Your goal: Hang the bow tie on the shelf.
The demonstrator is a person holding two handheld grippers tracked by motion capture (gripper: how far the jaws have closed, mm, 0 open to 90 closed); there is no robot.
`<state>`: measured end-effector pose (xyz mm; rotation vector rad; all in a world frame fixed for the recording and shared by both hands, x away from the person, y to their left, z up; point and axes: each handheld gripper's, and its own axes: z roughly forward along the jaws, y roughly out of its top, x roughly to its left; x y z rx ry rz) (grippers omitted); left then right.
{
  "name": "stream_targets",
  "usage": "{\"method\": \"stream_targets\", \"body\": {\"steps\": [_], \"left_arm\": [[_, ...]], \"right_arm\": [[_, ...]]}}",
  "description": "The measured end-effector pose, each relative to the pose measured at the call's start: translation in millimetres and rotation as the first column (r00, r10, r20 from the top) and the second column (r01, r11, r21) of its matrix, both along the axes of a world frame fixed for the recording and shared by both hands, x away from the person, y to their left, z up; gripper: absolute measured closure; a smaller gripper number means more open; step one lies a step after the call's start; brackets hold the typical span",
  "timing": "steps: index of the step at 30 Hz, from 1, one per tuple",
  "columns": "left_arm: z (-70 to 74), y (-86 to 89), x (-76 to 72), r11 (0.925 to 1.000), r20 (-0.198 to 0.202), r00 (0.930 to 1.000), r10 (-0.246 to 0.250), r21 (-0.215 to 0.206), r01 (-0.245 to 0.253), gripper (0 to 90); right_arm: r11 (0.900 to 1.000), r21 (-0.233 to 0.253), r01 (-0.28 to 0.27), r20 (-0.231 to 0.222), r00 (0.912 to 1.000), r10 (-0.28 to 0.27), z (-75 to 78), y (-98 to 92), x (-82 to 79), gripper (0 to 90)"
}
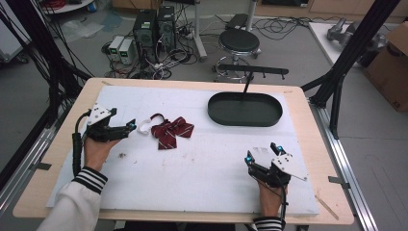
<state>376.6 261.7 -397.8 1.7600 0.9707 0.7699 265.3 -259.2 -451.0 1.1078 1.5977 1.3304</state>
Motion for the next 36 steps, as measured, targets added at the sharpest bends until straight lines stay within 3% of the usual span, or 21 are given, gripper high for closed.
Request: {"method": "stream_targets", "body": {"steps": [3,8,14,16,22,24,27,36], "left_arm": [[0.3,-3.0,6.1,0.9998,-0.019,0.9998,-0.005,0.019,0.006,16.4],[-0.7,-9.2,25.9,0.9957,-0.098,0.9950,-0.022,0.087,0.031,19.1],[2.5,-15.2,40.0,0.9925,-0.156,0.9870,-0.040,0.108,0.057,20.8],[4.1,-19.0,49.6,0.9879,-0.203,0.9784,-0.036,0.141,0.065,22.2],[1.6,-25.1,64.0,0.9837,-0.295,0.9547,-0.037,0.158,0.087,23.1],[-1.5,-27.2,66.7,0.9838,-0.332,0.9419,-0.049,0.147,0.103,24.3],[-4.6,-31.6,71.2,0.9803,-0.404,0.9146,-0.023,0.171,0.100,26.2],[-7.0,-37.3,79.6,0.9780,-0.472,0.8813,-0.022,0.173,0.117,33.8]], "right_arm": [[1.000,-0.002,0.000,0.002,1.0000,0.000,0.0,0.0,0.0,10.7],[1.000,0.000,-0.001,0.000,1.0000,0.001,0.0,0.1,-0.2,10.7],[1.000,0.002,0.000,-0.001,1.0000,0.000,0.0,0.1,-0.2,10.8],[1.000,0.001,0.000,-0.001,1.0000,0.000,0.0,0.1,-0.2,10.7],[1.000,0.003,0.000,0.001,1.0000,0.000,0.0,-0.7,0.3,10.7],[1.000,0.005,0.000,-0.003,1.0000,0.000,0.1,-0.3,-0.1,10.8],[1.000,-0.004,0.001,0.003,1.0000,-0.001,0.0,0.0,0.0,10.8],[1.000,0.006,0.004,0.001,1.0000,-0.004,-0.1,-0.4,-0.4,10.8]]}}
